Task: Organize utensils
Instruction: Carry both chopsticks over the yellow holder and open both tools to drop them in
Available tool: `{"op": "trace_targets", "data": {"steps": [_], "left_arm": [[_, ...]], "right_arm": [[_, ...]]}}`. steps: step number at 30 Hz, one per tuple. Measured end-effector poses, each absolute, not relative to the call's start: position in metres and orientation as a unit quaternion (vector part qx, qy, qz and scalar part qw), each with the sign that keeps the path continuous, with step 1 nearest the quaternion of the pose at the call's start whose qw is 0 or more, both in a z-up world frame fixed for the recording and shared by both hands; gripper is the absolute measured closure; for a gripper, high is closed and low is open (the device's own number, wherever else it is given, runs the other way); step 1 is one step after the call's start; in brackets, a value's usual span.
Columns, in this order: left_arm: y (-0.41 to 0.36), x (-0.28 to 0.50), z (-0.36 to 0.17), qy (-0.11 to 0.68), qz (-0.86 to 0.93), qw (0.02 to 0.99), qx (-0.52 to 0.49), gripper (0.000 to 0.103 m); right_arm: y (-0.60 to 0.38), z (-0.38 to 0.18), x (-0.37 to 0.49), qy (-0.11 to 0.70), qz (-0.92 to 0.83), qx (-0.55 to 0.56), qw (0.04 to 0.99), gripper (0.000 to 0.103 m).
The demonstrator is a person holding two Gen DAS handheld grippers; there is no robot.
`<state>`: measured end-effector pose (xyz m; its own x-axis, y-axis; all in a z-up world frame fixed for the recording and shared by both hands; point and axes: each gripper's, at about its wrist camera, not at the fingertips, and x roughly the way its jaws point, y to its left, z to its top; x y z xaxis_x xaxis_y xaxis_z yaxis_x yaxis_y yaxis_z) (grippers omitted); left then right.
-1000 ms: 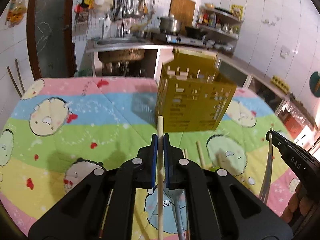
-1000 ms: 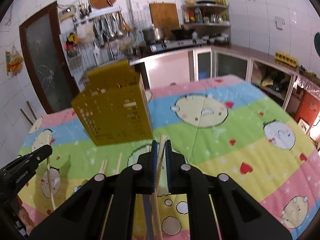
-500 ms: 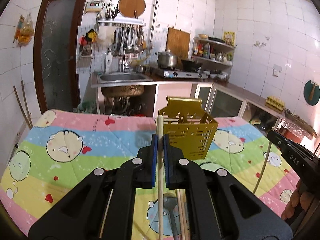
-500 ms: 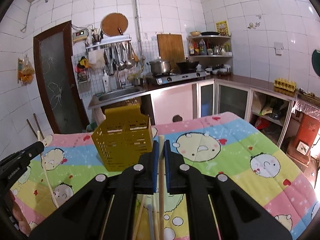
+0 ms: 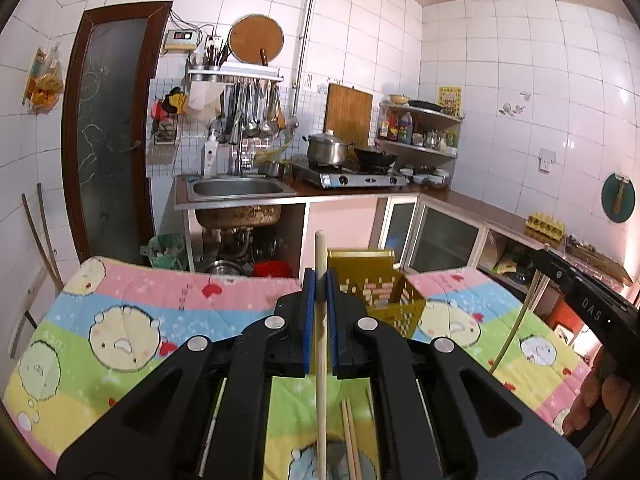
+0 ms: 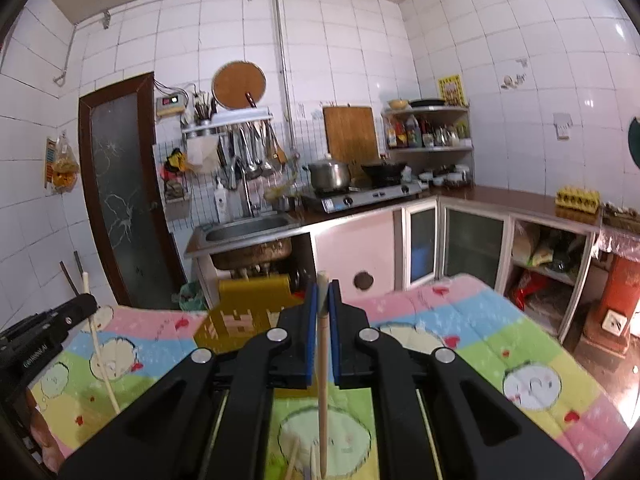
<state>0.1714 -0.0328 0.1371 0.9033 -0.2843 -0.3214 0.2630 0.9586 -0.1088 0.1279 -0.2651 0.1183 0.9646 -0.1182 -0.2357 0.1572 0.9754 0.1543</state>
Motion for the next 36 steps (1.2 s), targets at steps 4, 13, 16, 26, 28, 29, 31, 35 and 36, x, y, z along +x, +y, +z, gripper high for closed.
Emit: {"op": "trace_targets", "data": {"steps": [4,13,16,26,28,29,31,35,36], "left_arm": [[-0.040,0.192,0.159,0.150,-0.139,0.978,-0.029,0.098],[-0.062,0.251,0.214,0.088,-0.148,0.984,-0.040,0.098],[-0.074,0.273,0.222,0.076,-0.149,0.985,-0.040,0.098],[-0.094,0.339,0.153,0.114,-0.155,0.980,-0.043,0.098],[-0.095,0.345,0.135,0.126,-0.153,0.979,-0.040,0.098],[-0.095,0.346,0.128,0.131,-0.151,0.979,-0.038,0.098],[-0.095,0.350,0.116,0.145,-0.150,0.977,-0.035,0.098],[-0.091,0.353,0.107,0.159,-0.140,0.977,-0.027,0.098],[-0.088,0.351,0.109,0.161,-0.138,0.977,-0.026,0.091]], "right_arm": [[-0.261,0.147,0.147,0.093,-0.062,0.076,0.991,0.097],[-0.255,0.204,0.212,0.054,-0.053,0.056,0.996,0.097],[-0.258,0.213,0.238,0.051,-0.049,0.061,0.996,0.097],[-0.258,0.152,0.309,0.099,-0.032,0.063,0.993,0.097],[-0.261,0.134,0.317,0.115,-0.029,0.064,0.991,0.097],[-0.261,0.127,0.320,0.120,-0.031,0.062,0.990,0.097],[-0.260,0.111,0.325,0.134,-0.032,0.059,0.989,0.097],[-0.264,0.095,0.325,0.147,-0.030,0.064,0.987,0.096],[-0.266,0.095,0.322,0.147,-0.025,0.068,0.986,0.095]]}}
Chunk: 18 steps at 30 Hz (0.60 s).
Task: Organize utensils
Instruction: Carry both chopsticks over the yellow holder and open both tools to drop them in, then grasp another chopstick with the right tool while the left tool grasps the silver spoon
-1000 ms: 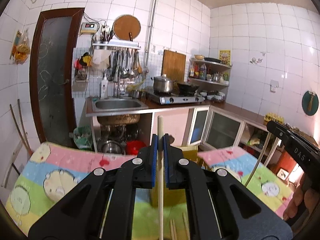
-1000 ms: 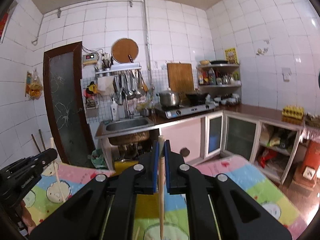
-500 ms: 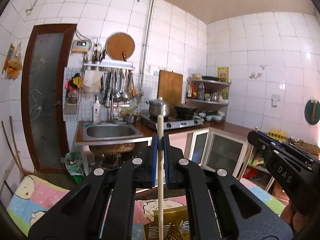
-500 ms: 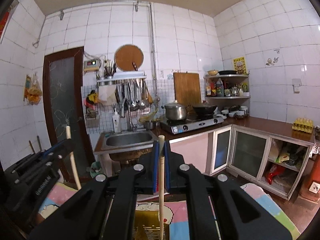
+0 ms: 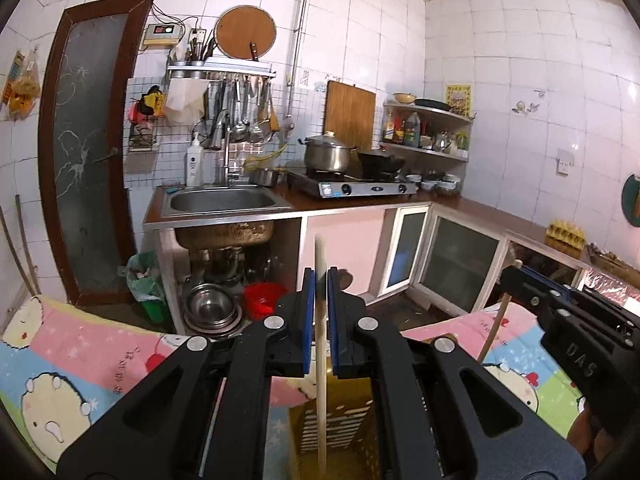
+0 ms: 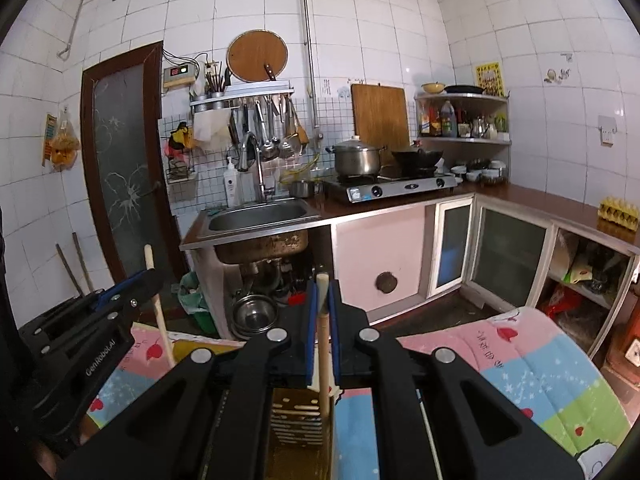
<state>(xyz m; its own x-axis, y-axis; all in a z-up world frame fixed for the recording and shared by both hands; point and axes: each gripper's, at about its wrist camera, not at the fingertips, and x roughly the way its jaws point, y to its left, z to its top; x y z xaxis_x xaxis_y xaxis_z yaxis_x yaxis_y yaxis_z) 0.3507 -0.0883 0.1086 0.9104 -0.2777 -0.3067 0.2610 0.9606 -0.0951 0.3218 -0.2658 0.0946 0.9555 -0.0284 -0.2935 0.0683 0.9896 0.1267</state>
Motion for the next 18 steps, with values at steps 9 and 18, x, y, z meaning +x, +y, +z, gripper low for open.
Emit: {"op": "trace_targets", "data": {"steps": [9,18], "left_arm": [[-0.045,0.297,0.146,0.143,-0.098,0.985,-0.022,0.019],[-0.015,0.227,0.137,0.163,-0.073,0.984,0.002,0.005]], "right_arm": [[-0.277,0.126,0.264,0.139,-0.051,0.077,0.986,0.042],[-0.274,0.098,0.201,0.183,-0.056,0.077,0.978,0.038]]}}
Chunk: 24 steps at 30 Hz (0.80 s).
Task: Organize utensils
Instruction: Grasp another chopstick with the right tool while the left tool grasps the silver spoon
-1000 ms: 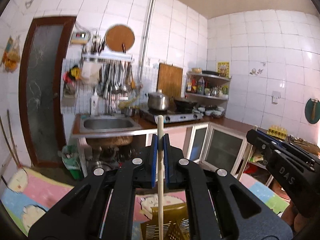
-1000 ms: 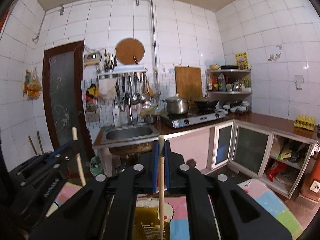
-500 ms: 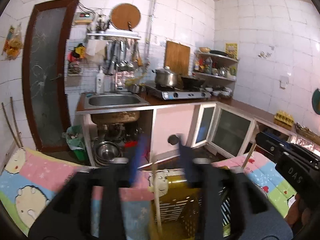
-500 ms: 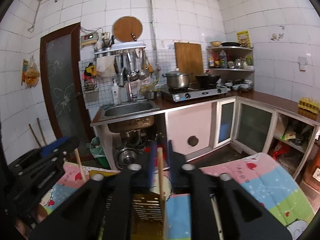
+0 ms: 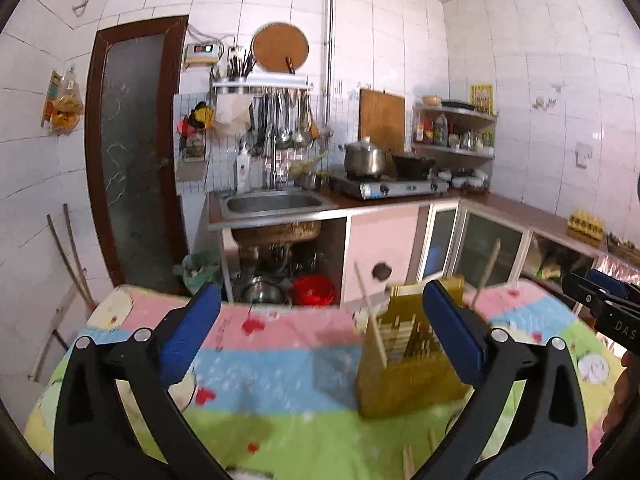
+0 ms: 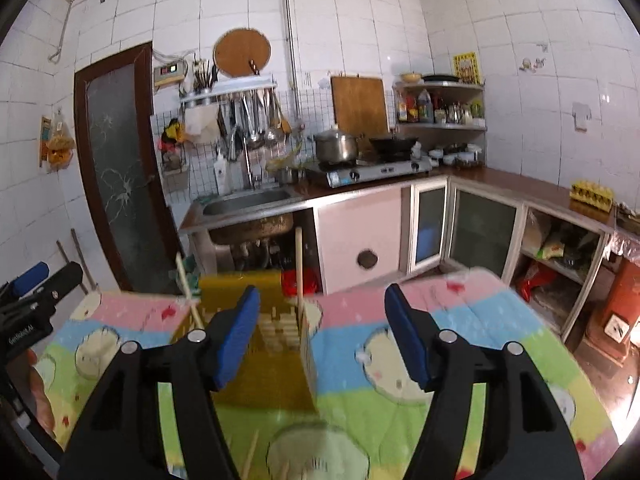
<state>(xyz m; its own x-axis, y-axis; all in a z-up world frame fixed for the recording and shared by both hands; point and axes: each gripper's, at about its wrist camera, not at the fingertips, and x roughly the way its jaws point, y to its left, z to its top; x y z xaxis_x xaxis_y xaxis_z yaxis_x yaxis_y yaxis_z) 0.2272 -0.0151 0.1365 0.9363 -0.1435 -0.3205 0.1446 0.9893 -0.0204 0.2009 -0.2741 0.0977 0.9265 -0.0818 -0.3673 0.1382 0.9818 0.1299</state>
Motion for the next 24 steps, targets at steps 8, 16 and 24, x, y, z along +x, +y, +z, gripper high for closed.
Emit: {"op": "trace_targets", "data": {"steps": [8,16,24], "left_arm": [[-0.006,0.212,0.073,0.230,-0.054,0.972,0.023,0.005],[-0.008,0.210,0.021,0.283,-0.051,0.958,0.025,0.005],[-0.023,0.210,-0.013,0.333,-0.076,0.939,0.034,0.005]], "right_arm": [[-0.267,0.026,0.173,0.255,-0.059,0.077,0.962,0.037],[-0.269,-0.027,0.169,0.306,-0.070,0.088,0.945,0.037],[-0.269,-0.053,0.174,0.336,-0.072,0.090,0.935,0.037]]}}
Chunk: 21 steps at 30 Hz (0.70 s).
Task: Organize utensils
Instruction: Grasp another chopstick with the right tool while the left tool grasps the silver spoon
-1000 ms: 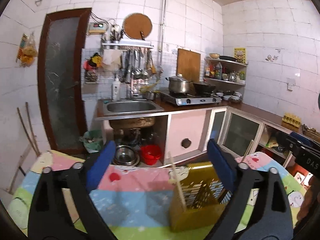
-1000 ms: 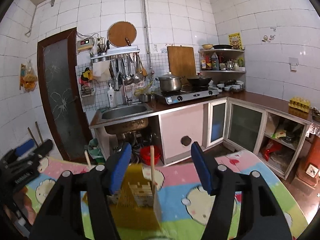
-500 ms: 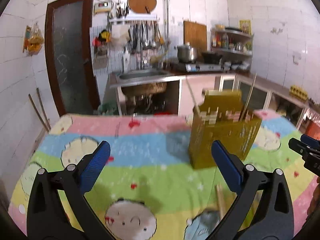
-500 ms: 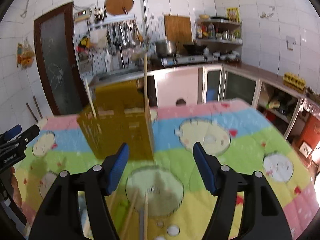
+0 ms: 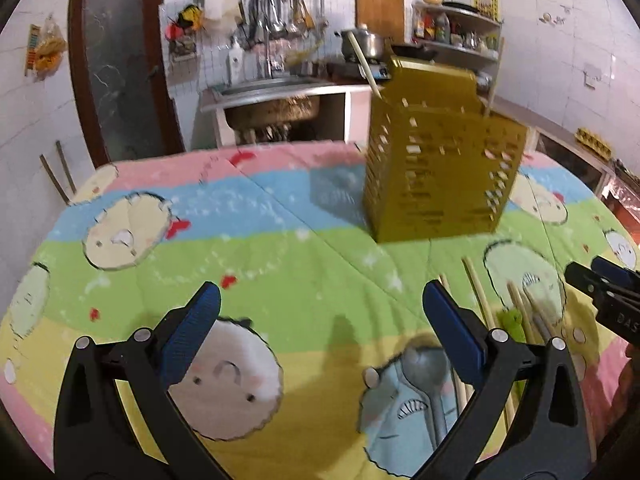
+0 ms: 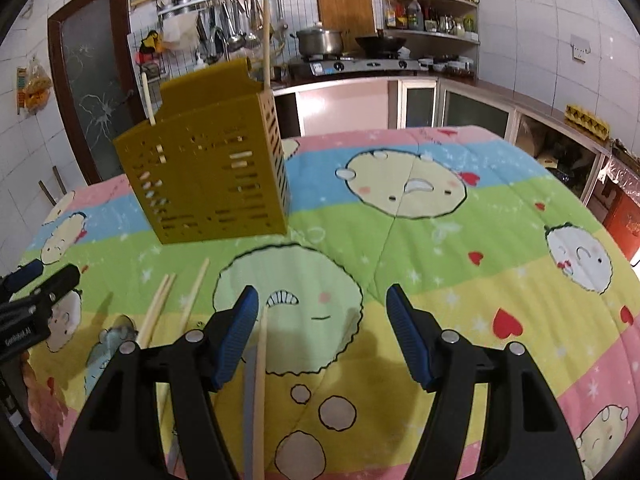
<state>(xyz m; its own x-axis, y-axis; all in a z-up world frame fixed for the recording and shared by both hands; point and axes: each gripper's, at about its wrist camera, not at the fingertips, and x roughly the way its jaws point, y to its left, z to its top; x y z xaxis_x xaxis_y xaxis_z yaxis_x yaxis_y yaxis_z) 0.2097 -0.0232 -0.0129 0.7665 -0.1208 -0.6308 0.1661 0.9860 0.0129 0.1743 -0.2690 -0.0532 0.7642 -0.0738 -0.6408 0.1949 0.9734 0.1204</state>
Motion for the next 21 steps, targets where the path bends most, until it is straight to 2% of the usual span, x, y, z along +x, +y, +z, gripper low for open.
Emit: {"op": "trace_targets", "data": {"steps": [16,18,21], "left_arm": [[-0.044,0.211,-0.045,0.386,-0.092,0.917,0.041,0.005],[-0.044,0.213,-0.048,0.393,-0.093,0.914,0.040,0.005],[-0.044,0.216,-0.052,0.404,-0.091,0.910,0.037,0.005]], "right_arm": [[-0.255,-0.077,0.195,0.393,-0.058,0.073,0.915,0.039],[-0.252,-0.079,0.198,0.399,-0.057,0.065,0.913,0.045],[-0.249,-0.082,0.201,0.404,-0.057,0.060,0.911,0.049]]}}
